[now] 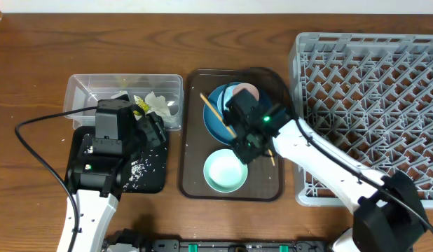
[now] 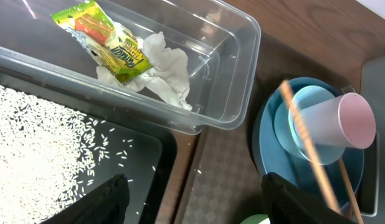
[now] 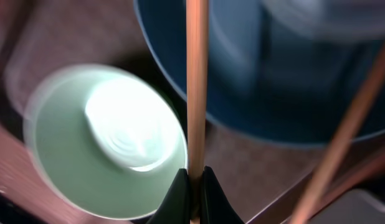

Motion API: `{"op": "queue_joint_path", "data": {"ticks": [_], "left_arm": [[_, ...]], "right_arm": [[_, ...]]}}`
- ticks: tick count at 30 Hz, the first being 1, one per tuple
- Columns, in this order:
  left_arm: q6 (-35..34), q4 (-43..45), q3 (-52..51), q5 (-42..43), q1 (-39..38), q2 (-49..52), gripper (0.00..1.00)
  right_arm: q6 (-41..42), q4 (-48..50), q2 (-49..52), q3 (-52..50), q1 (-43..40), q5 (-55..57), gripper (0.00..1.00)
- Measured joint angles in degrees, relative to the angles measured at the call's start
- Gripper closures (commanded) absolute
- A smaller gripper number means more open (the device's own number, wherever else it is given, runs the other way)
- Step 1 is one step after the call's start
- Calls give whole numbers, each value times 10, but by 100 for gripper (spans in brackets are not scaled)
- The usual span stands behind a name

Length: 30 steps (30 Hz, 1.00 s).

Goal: Sort waste into correct bins and load items into the dishwasher rack
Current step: 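Carry chopstick with right gripper into the grey dish rack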

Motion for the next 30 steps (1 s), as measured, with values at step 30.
{"op": "queue_joint_path", "data": {"ticks": [30], "left_arm": [[0,-6,0,0,0,0,29]], "right_arm": [[73,-51,-87,54,-260,186,99]]}}
